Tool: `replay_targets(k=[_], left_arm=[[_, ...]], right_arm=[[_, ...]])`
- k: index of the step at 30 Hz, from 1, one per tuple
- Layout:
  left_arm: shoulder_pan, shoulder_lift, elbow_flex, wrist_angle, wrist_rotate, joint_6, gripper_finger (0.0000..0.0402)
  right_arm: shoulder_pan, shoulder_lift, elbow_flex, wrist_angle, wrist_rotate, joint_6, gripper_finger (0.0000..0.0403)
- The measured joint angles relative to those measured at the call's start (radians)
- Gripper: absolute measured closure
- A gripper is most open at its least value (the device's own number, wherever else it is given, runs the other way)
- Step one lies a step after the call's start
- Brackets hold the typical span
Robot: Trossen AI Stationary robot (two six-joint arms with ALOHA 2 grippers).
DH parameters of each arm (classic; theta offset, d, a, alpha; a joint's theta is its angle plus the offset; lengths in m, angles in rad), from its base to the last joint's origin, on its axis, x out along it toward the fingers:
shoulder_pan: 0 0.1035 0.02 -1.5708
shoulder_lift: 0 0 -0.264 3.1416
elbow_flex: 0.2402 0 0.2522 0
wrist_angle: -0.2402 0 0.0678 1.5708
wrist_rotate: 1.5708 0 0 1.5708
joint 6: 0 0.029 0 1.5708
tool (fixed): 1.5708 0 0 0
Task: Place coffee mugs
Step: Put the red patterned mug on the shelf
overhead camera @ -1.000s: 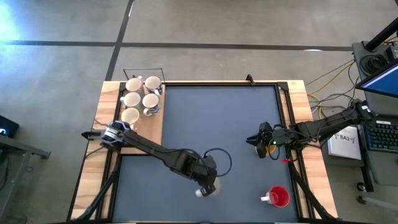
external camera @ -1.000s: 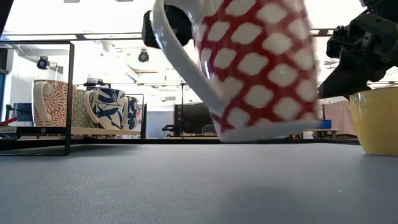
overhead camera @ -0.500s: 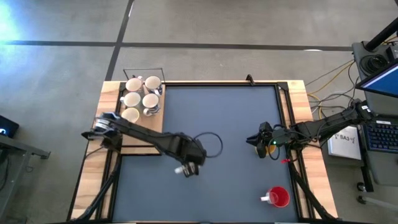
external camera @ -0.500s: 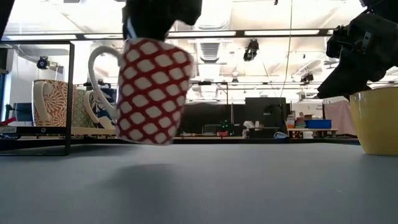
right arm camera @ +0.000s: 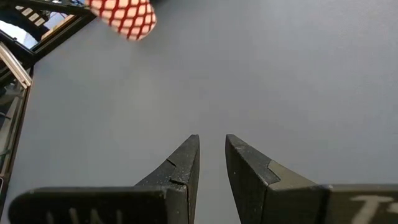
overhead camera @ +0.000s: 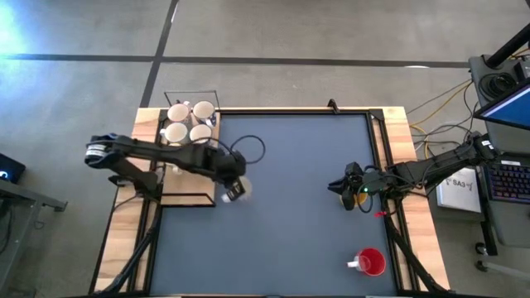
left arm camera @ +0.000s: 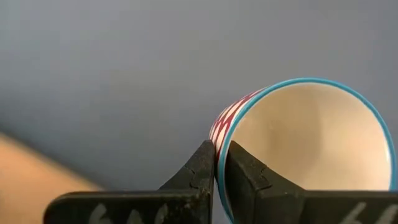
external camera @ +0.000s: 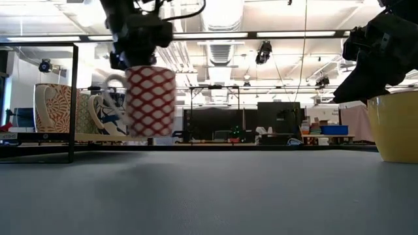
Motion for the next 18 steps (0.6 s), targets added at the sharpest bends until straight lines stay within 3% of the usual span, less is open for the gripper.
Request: replay_targets(k=[9,18], left_arm=[[0.109,-0.152,-0.049,-0.070,-0.048,0.165,0.0394],[0.209,-0.238,-0.084,-0.131,-0.044,0.206,0.0393]], right_arm=[[0.000,0.000,0.000,0.000,0.000,0.000,0.0335],[0.000,0.000,0.000,0.000,0.000,0.000,0.0335]])
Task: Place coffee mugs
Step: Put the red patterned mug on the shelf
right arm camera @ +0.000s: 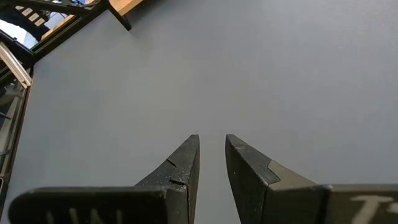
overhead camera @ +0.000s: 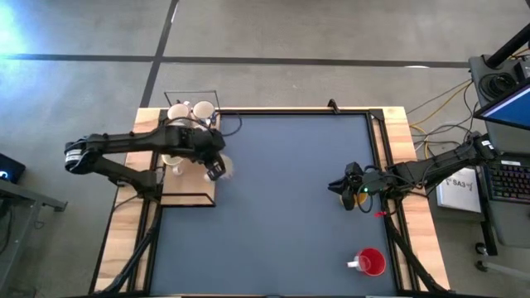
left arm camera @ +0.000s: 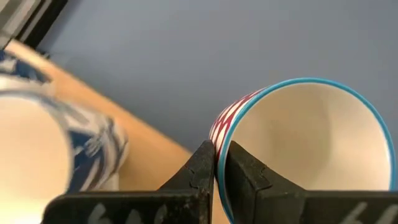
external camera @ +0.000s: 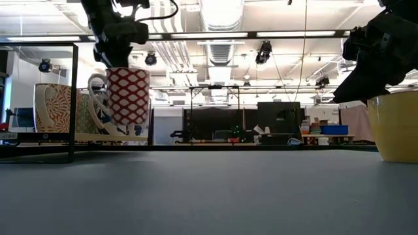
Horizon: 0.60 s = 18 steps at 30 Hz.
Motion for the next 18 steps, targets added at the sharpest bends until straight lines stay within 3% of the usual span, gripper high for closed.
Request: replay_targets(k=[9,18], left_arm=[[0.000,-0.144,-0.020,-0.167,0.049,-0.015,0.0393],[0.000,-0.326,-0.146,-0.228,0.106,-0.126,0.0393]], right_arm=[[0.000,0.000,0.000,0.000,0.000,0.000,0.0335],[0.000,0.000,0.000,0.000,0.000,0.000,0.0335]])
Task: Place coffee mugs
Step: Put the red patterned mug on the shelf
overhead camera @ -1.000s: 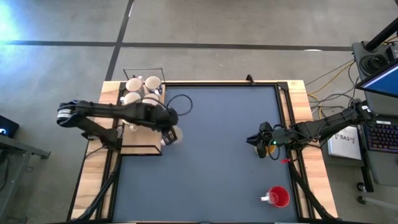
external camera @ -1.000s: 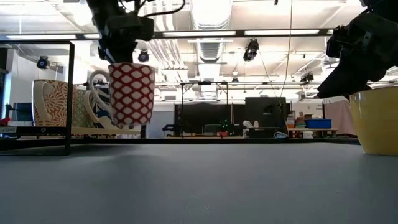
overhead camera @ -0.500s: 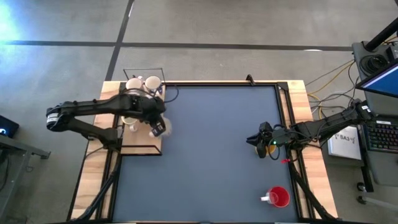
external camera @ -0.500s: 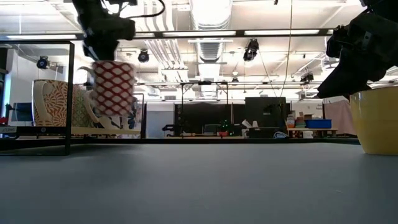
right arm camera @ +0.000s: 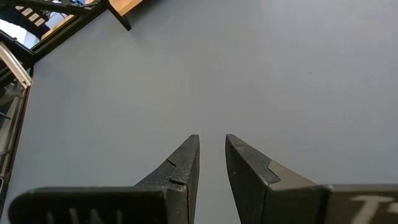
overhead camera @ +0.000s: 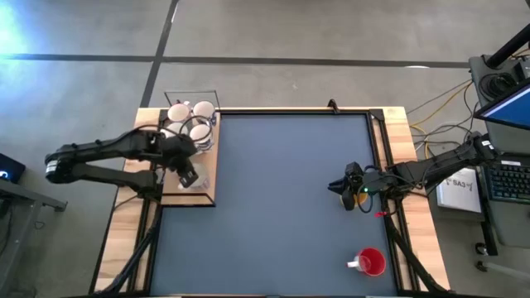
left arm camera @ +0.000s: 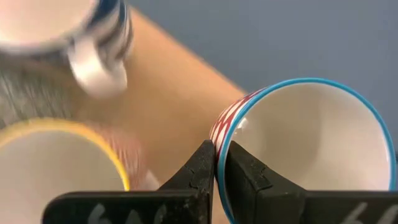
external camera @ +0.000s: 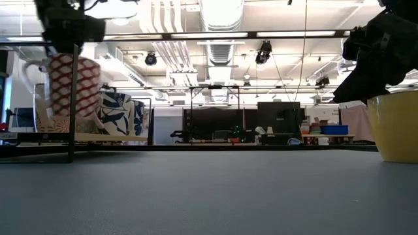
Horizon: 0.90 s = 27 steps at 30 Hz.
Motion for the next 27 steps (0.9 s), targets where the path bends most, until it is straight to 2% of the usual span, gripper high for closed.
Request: replay_targets(k=[9,27], left_arm=[[0.000,-0.109,-0.085,-0.065,0.004,-0.103,0.0392],[0.000,-0.206,-0.087,-0.248,-0.034,-0.213,0.0392]], right_arm=[[0.000,0.000,0.000,0.000,0.000,0.000,0.0335],[0.000,0.000,0.000,0.000,0.000,0.000,0.0335]])
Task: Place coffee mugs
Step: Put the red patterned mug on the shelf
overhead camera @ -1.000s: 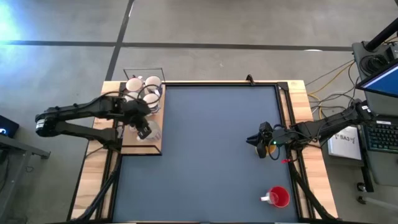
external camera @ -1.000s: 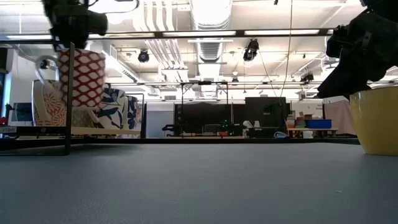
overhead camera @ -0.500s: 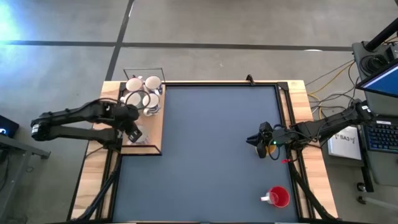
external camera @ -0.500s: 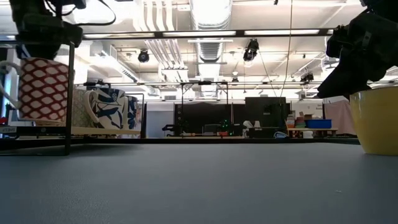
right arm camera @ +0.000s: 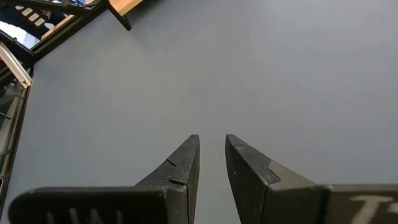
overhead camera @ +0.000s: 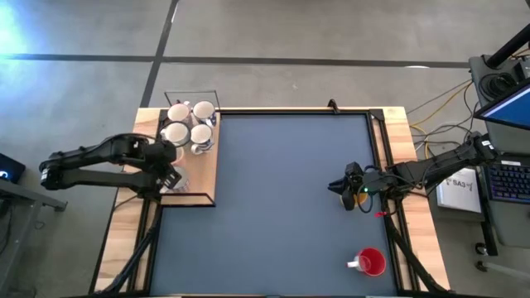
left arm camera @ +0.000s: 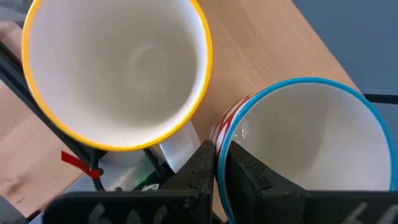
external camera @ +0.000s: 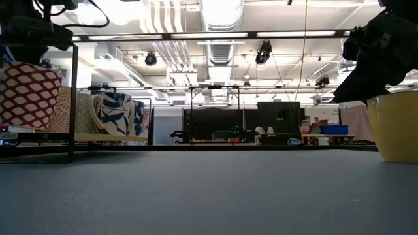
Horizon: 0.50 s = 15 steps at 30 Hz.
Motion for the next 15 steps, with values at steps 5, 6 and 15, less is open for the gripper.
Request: replay_targets(k=[5,6,15], left_arm=[[0.000,-0.020,0.000,-0.024,0.012,-0.011,0.0392],[0.000,-0.024,0.000,-0.030,0.021,-0.011,0.0392],[0.000,-0.047,-0.004,-0.047,0.053,-0.041,0.0392]], right_arm=[[0.000,0.000,0.000,0.000,0.000,0.000,0.0335],[0.000,0.000,0.000,0.000,0.000,0.000,0.0335],[0.000,0.000,0.000,0.000,0.000,0.000,0.0335]])
